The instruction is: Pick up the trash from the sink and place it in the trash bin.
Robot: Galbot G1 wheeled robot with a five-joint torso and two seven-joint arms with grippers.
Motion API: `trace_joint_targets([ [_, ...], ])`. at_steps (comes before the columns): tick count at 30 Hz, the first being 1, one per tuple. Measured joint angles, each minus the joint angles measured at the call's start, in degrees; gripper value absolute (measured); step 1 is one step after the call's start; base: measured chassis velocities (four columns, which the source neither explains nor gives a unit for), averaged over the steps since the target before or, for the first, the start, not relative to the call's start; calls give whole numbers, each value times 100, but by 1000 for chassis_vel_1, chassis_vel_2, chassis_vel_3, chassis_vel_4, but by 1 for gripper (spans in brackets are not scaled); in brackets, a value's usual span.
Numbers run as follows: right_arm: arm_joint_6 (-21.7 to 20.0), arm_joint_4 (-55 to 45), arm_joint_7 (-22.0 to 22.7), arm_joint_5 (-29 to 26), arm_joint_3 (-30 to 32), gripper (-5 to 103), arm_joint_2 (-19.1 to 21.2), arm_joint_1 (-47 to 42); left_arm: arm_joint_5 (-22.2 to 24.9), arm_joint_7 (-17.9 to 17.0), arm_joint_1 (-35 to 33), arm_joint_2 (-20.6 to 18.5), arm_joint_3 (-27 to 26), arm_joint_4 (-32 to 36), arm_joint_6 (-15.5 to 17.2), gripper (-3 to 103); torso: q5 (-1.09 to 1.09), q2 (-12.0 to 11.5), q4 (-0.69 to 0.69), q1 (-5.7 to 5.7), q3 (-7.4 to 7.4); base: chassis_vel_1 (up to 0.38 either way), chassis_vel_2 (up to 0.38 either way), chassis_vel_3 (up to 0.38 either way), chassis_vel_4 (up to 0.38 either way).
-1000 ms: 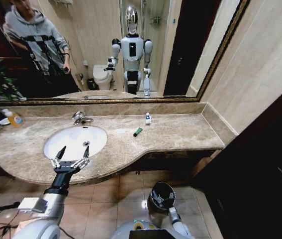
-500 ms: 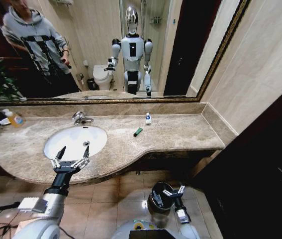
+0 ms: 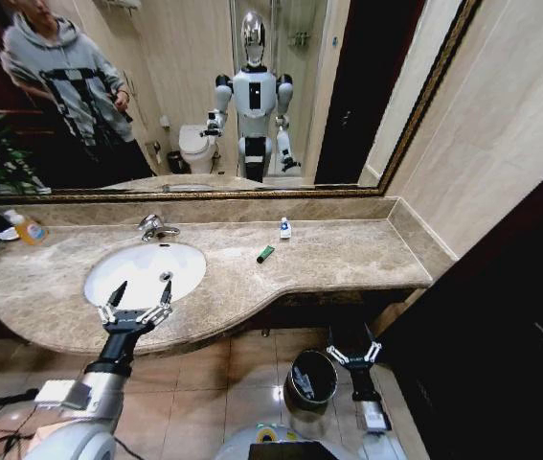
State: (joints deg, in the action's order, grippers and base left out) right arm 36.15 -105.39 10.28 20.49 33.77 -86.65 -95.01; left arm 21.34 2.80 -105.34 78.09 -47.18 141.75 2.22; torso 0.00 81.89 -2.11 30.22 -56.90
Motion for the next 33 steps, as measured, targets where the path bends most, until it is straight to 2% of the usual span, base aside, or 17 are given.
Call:
trace_joint_targets([
  [5,-367,-299,-260,-57,-35,95,203,439,0,0,-1,0,0,0,0,100,0,0,1,0,0,0,0,0,0],
  [8,-668,-312,-519,31,-87,95,581,932,0,0,-1,0,0,0,0,100,2,0,0,0,-1,0,0,0,0],
  [9,-668,-312,-519,31,-87,95,581,932,0,0,-1,0,0,0,0,100,2,0,0,0,-1,0,0,0,0],
  [12,-981,-104,-754,-4,-271,95,1129,1527,0,0,0,0,0,0,0,100,1,0,1,0,-1,0,0,0,0],
  [14,-1006,-27,-793,1,-304,94,1229,1669,0,0,0,0,0,0,0,100,2,0,1,0,-1,0,0,0,0],
  [16,-1013,249,-881,58,-383,92,1475,2091,0,0,-1,0,0,0,0,100,2,0,0,1,-1,0,0,0,0],
  [18,-1013,610,-910,61,-531,95,1733,2631,0,0,0,0,0,0,0,100,2,-1,0,1,-1,0,0,0,0],
  [22,-1037,863,-958,-16,-658,95,1883,3018,0,0,-1,0,0,0,0,100,2,-1,0,1,-1,0,0,0,0],
  [24,-1304,1049,-1241,-390,-863,96,2067,3368,0,0,0,0,0,0,0,100,2,-1,0,1,-1,0,0,0,0],
  [25,-1304,1049,-1241,-390,-863,96,2067,3368,0,0,0,0,0,0,0,100,2,-1,0,1,-1,0,0,0,0],
  [27,-1952,1080,-1533,-1145,-1253,96,2324,3646,0,0,0,0,0,0,0,100,2,-1,0,1,-1,0,0,0,0],
  [28,-1952,1080,-1533,-1145,-1253,96,2324,3646,0,0,0,0,0,0,0,100,2,-1,0,1,-1,0,0,0,0],
  [30,-2741,949,-2119,-1918,-1510,96,2529,3870,0,0,-1,0,0,0,0,100,2,-1,0,1,-1,0,0,0,0],
  [31,-2741,949,-2119,-1918,-1510,96,2529,3870,0,0,-1,0,0,0,0,100,2,-1,0,1,-1,0,0,0,0],
  [33,-3242,900,-2411,-2372,-1684,96,2596,4062,0,0,0,0,0,-1,0,100,-2,-1,2,1,0,0,0,0,0],
])
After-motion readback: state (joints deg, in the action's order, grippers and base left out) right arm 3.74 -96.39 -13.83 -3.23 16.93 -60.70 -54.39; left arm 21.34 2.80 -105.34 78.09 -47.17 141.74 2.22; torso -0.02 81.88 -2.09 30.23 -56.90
